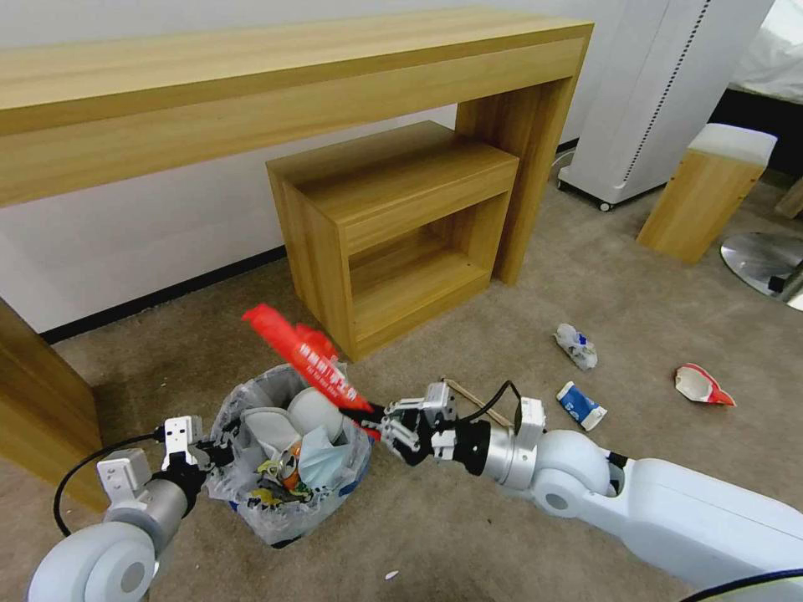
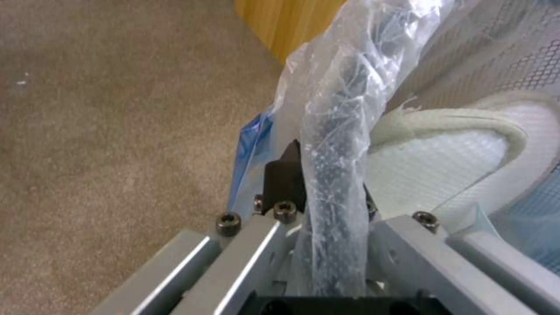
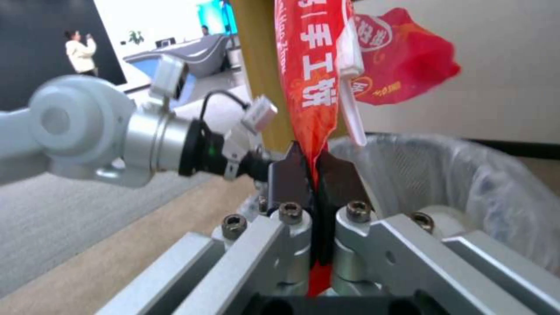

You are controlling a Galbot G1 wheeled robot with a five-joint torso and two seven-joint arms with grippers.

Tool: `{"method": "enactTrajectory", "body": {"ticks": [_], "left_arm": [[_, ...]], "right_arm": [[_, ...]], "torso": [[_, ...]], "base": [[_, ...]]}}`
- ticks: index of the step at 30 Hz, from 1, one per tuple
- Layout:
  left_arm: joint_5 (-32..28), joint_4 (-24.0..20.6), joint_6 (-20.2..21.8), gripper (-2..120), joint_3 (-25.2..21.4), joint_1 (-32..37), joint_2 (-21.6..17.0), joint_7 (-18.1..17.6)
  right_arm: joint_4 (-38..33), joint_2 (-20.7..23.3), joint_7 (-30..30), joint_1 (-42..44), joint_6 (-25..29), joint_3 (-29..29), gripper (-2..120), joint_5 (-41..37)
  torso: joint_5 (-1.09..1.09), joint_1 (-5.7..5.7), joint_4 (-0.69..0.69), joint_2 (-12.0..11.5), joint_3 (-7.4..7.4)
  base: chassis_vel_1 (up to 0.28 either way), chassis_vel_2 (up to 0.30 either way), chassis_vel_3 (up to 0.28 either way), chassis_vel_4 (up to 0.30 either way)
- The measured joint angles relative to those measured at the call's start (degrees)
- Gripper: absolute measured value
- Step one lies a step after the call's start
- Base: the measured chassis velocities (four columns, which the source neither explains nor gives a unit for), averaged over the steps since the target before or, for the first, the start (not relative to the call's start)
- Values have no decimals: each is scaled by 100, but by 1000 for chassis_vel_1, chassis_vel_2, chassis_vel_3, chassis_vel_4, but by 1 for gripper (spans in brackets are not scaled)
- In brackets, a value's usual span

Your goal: Pick up the trash bin and place the garbage on the floor into it.

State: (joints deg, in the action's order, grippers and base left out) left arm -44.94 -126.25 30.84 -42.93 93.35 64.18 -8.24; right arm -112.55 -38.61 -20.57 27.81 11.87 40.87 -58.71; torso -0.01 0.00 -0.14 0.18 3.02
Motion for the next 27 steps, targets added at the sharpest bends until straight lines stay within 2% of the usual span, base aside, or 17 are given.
{"method": "enactTrajectory", "body": {"ticks": [9,27], "left_arm": [[-24,-224,26,1,-44,102,2,1],[-32,-464,41,1,-70,235,17,-2]], "right_arm": [[456,-312,43,-191,1,422,0,117],[943,-592,405,13,-12,554,0,491]], "torso": [[1,0,1,0,0],[1,0,0,0,0]], "base": [[0,0,0,0],[0,0,0,0]]}}
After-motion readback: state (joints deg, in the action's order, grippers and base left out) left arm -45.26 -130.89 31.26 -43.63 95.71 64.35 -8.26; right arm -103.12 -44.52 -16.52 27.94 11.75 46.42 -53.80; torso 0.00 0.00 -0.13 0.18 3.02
